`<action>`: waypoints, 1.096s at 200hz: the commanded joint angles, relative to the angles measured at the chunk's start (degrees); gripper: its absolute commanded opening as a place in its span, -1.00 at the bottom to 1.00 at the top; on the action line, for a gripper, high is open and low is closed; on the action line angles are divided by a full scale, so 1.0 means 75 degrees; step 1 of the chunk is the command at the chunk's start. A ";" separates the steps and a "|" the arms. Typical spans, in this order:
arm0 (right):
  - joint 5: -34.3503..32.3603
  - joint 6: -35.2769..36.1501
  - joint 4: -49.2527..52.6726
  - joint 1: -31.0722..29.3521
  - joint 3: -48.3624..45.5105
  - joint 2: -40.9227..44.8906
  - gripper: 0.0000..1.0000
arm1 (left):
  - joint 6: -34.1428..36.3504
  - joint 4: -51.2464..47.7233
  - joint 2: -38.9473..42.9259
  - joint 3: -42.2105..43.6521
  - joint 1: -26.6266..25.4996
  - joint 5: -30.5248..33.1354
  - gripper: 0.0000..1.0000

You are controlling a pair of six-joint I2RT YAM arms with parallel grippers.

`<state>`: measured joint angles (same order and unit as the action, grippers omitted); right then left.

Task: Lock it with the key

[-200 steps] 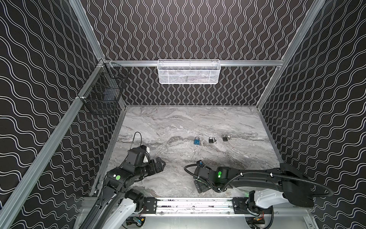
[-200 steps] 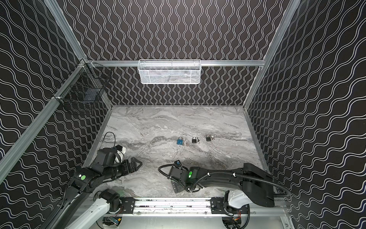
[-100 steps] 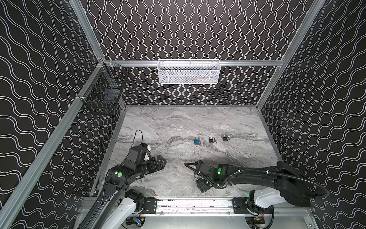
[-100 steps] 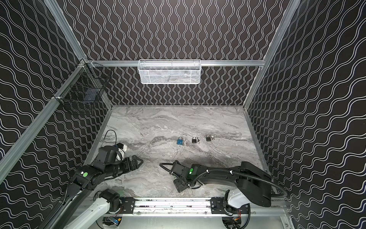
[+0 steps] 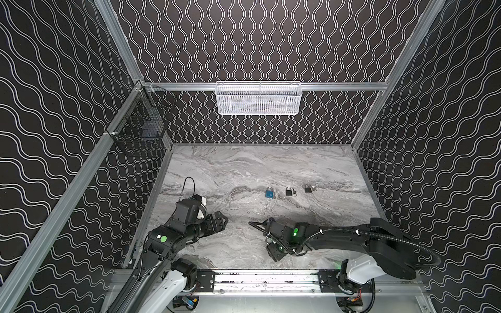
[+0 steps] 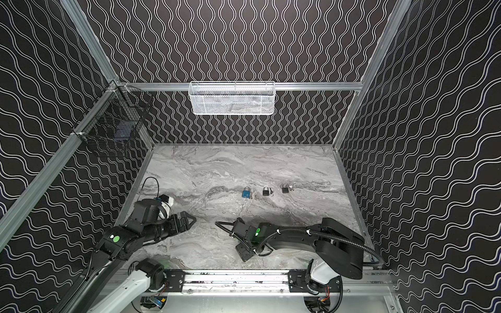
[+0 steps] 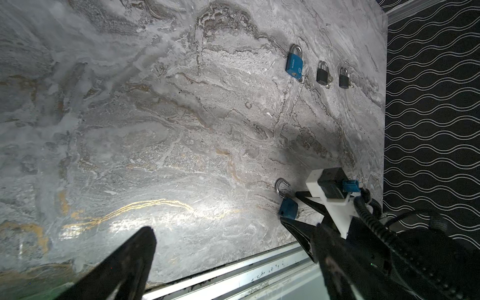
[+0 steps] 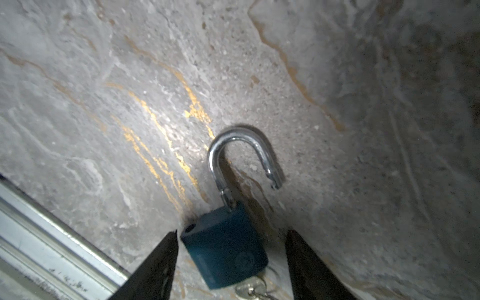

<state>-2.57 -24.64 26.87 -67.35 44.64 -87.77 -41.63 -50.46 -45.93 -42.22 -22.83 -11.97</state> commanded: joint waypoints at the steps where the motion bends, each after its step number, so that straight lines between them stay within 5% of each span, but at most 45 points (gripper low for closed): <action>1: 0.0203 0.0116 0.0183 0.0009 0.0024 -0.0125 0.32 | 0.0160 0.0380 -0.0034 0.0031 0.0021 -0.0016 0.97; 127: 0.0606 -0.0113 0.0349 -0.0125 -0.0319 0.0233 0.16 | 0.0266 0.0837 -0.0293 0.0335 0.0021 -0.0266 0.97; 219: 0.0047 -0.0227 0.0607 -0.0209 0.0024 -0.0388 0.01 | 0.0387 0.1006 -0.0385 0.0415 0.0021 -0.0513 0.97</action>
<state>-2.52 -24.93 28.88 -68.90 45.30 -89.08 -40.12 -45.74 -48.88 -39.29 -22.83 -15.07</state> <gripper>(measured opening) 0.516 0.987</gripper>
